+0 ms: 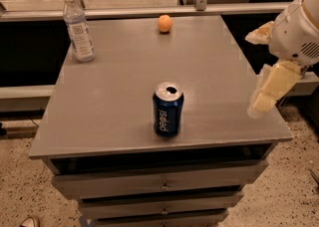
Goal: Move pepsi can near orange
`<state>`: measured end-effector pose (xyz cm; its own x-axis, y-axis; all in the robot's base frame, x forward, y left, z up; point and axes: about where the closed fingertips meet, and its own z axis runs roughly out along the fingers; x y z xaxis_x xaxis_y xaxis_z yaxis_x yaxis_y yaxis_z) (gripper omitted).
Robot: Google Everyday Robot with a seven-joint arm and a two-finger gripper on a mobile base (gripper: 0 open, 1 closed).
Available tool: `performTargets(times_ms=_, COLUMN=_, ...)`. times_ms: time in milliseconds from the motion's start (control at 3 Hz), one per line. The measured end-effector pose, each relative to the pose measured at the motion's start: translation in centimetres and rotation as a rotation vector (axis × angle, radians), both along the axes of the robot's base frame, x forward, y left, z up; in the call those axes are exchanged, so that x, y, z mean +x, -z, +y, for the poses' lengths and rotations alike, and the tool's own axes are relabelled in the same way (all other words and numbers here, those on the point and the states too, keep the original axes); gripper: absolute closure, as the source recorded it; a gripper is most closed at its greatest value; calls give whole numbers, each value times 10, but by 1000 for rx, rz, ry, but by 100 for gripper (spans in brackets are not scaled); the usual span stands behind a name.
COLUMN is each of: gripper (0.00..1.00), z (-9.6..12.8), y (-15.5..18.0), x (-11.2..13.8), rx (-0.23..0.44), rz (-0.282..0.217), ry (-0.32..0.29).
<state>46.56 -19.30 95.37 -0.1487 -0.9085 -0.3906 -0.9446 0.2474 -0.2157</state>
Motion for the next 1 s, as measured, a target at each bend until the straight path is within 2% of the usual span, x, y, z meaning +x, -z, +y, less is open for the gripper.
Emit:
performTargets(times_ms=333, gripper=0, z=22, y=24, x=12, rx=157, rz=24, ry=-72)
performTargets(times_ms=667, gripper=0, z=52, y=53, x=14, rx=345, rz=60, ry=-179)
performTargets(times_ms=1000, gripper=0, z=72, y=65, x=11, rx=464, rz=70, ry=-244)
